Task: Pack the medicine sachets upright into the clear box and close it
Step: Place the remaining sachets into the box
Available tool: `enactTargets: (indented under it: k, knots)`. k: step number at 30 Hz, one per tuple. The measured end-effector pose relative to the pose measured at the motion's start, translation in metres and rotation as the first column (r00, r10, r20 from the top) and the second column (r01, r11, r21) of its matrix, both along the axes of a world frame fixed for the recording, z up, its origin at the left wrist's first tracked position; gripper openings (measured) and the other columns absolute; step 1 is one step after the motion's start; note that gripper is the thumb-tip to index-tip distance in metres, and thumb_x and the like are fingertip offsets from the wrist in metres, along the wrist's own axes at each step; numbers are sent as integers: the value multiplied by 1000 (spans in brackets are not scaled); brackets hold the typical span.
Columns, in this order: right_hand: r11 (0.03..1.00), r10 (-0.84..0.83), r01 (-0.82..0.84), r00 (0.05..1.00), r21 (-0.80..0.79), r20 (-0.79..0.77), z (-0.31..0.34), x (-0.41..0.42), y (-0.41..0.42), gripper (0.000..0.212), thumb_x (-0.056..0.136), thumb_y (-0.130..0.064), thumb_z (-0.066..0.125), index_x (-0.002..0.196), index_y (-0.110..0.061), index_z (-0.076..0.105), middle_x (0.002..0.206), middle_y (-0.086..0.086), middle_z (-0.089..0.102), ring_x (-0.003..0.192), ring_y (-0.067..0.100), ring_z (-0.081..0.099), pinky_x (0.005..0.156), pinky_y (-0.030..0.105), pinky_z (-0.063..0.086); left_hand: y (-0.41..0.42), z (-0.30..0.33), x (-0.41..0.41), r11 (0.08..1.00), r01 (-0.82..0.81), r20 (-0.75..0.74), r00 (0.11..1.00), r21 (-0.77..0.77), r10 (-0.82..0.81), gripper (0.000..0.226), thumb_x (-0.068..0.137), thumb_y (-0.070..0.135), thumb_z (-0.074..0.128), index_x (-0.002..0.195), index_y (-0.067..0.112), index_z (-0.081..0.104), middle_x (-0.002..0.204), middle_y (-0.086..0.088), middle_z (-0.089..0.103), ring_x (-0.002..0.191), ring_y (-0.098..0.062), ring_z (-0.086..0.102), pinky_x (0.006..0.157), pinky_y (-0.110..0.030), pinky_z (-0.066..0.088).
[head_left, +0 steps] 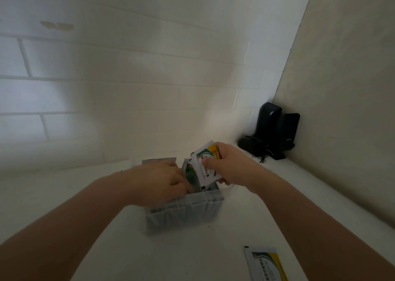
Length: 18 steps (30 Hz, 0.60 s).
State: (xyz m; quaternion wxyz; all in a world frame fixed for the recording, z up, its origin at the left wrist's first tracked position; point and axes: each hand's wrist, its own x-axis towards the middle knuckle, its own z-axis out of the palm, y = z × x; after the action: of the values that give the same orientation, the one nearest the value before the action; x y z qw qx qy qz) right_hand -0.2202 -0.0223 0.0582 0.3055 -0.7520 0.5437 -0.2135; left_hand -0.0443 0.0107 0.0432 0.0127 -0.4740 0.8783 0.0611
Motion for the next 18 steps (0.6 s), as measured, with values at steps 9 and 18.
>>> enactTargets:
  k: [9,18]
  knots:
    - [989,141,-92,847,119,-513,4,36,-1,19,89,-21,46,76,-8,53,67,6,51,54,15,47,49,23,40,-4,-7,0,1000,-10,-15,1000,-23,10,49,87,39,20,105,26,64,118,7,59,109,-16,43,99,-32,32]
    - [994,100,-105,880,14,-465,0,35,-2,25,91,-23,45,103,-4,52,77,4,49,63,14,45,53,21,33,-1,-6,2,998,-52,-105,993,-23,49,52,77,43,21,102,31,65,114,6,57,105,-14,45,94,-39,39]
